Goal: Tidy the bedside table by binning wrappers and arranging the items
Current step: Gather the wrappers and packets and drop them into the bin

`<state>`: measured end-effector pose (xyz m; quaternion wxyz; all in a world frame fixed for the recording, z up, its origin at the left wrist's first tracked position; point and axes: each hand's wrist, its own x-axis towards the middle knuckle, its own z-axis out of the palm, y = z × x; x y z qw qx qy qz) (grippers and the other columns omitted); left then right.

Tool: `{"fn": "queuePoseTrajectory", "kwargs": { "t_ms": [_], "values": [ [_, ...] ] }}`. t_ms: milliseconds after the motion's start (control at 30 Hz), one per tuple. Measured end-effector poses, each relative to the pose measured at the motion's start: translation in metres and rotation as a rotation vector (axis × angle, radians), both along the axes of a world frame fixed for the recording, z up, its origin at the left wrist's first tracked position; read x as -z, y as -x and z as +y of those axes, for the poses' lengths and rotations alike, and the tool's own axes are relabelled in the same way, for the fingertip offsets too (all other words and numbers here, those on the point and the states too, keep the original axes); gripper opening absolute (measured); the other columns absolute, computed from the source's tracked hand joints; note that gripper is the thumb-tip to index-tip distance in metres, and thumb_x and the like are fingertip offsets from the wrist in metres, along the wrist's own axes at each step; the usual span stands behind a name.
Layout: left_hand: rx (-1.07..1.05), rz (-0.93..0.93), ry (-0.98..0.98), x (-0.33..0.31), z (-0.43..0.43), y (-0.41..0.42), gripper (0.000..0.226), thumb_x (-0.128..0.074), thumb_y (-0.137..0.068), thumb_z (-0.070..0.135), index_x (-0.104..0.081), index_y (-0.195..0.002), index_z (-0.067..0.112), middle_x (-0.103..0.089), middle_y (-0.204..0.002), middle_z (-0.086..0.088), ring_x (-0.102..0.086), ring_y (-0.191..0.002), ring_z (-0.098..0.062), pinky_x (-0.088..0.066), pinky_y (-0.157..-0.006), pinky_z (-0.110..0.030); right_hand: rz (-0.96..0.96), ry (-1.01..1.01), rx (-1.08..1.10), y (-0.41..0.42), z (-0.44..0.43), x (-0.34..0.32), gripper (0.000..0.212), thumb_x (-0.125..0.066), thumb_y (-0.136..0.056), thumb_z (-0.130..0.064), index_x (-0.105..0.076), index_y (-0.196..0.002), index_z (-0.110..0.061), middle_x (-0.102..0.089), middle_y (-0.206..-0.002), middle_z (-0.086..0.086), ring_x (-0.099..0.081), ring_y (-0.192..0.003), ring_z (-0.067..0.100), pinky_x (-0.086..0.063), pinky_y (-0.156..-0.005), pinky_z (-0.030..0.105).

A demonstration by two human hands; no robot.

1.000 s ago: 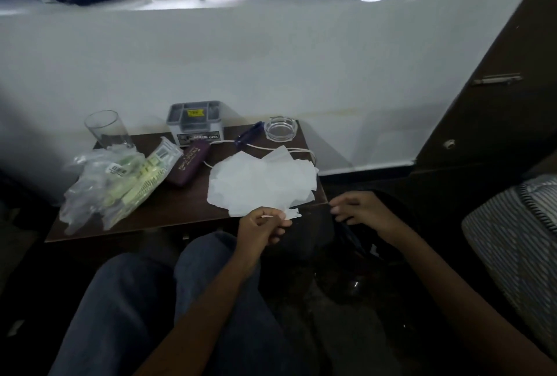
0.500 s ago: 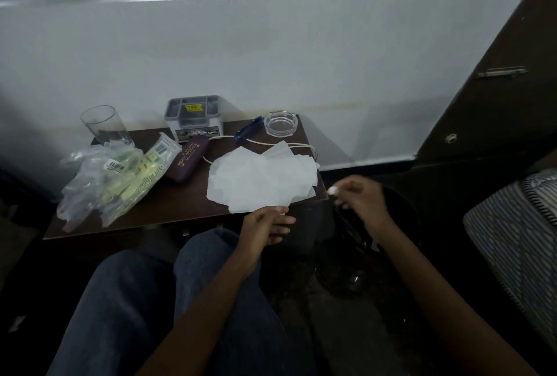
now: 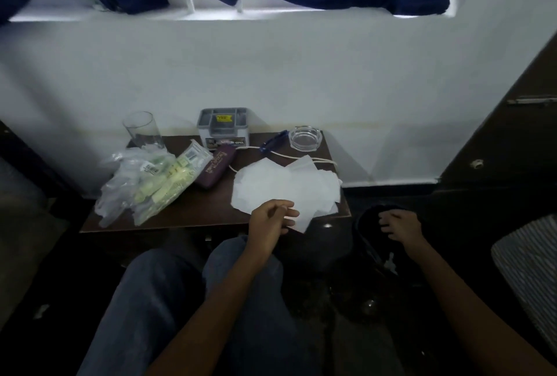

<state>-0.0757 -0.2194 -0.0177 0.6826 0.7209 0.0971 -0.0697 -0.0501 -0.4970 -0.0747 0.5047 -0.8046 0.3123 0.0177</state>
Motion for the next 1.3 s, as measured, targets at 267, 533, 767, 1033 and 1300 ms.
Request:
{"fn": "queuePoseTrajectory", "kwargs": {
  "t_ms": [267,533,767,1033,1300],
  "values": [
    [-0.217,-0.288,-0.058,-0.047,0.116,-0.025,0.022,-0.047,-0.095,0.006,-0.066,-0.087,0.015,-0.069,-0.076,0.000,-0.063,-0.059,0.000,-0.050,-0.057,-0.014,-0.219,-0.198,-0.385,-0.039,0.133,-0.073,0.017,-0.050,-0.090,-0.003,-0.066,-0.088,-0.006,-0.067,-0.079,0.008,-0.061,-0.062,0.013,-0.043,-0.059,0.024],
    [-0.667,-0.287,-0.658,-0.025,0.247,-0.050,0.039,-0.061,-0.081,0.013,-0.061,-0.119,0.006,-0.060,-0.124,-0.014,-0.054,-0.115,-0.031,-0.041,-0.102,-0.043,-0.328,-0.328,-0.707,-0.056,0.276,-0.108,0.018,-0.049,-0.090,0.002,-0.066,-0.092,-0.003,-0.068,-0.076,0.008,-0.062,-0.056,0.009,-0.044,-0.052,0.017],
    [-0.309,0.092,-0.845,0.001,0.285,-0.073,0.052,-0.061,-0.085,0.017,-0.047,-0.135,0.018,-0.051,-0.137,-0.010,-0.049,-0.125,-0.030,-0.039,-0.103,-0.038,-0.246,-0.360,-0.759,-0.046,0.311,-0.080,0.019,-0.049,-0.090,0.002,-0.067,-0.092,-0.003,-0.070,-0.075,0.007,-0.062,-0.056,0.008,-0.046,-0.052,0.016],
    [-0.382,0.005,-0.810,-0.013,0.303,-0.073,0.033,-0.057,-0.087,0.016,-0.063,-0.119,0.013,-0.068,-0.112,-0.011,-0.063,-0.103,-0.028,-0.047,-0.084,-0.031,-0.196,-0.356,-0.656,-0.038,0.280,-0.066,0.018,-0.053,-0.089,-0.002,-0.069,-0.087,-0.010,-0.072,-0.080,0.008,-0.066,-0.068,0.020,-0.050,-0.062,0.023],
    [-0.363,-0.149,-0.603,-0.063,0.296,-0.073,0.021,-0.063,-0.084,0.002,-0.068,-0.104,-0.001,-0.069,-0.096,-0.018,-0.064,-0.078,-0.024,-0.049,-0.068,-0.029,-0.238,-0.411,-0.600,-0.031,0.263,-0.078,0.019,-0.051,-0.090,-0.001,-0.069,-0.090,-0.006,-0.071,-0.089,0.018,-0.066,-0.071,0.022,-0.051,-0.066,0.027]
  ]
}}
